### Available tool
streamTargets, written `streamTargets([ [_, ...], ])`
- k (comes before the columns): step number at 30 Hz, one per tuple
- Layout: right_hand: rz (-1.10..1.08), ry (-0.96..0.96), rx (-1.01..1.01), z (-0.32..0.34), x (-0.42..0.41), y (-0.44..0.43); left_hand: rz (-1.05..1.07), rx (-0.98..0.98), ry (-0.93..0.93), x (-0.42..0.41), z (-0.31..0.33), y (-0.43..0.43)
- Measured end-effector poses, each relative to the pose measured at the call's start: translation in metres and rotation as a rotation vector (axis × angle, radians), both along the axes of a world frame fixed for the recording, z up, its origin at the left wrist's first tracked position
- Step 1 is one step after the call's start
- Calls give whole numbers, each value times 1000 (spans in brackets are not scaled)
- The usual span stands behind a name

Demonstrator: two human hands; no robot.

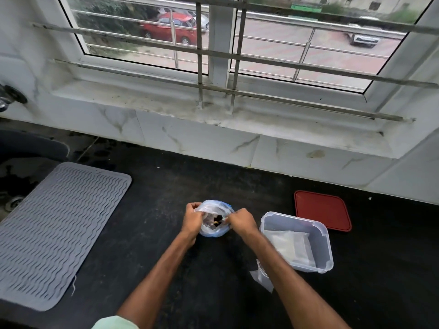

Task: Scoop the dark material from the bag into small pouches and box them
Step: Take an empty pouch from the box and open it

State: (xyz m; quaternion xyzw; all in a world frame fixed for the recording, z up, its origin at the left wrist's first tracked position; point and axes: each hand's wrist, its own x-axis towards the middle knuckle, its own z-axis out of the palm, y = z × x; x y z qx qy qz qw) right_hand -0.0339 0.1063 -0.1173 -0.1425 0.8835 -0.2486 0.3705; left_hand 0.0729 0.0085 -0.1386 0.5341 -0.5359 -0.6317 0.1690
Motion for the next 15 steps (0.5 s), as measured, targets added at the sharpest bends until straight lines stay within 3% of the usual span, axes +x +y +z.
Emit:
streamTargets([
  [7,46,-103,-50,19,-4,3,-32,-174,-161,4,5,-1],
  [15,241,152,-35,11,0,9,-106,-360,-159,13,10,12],
])
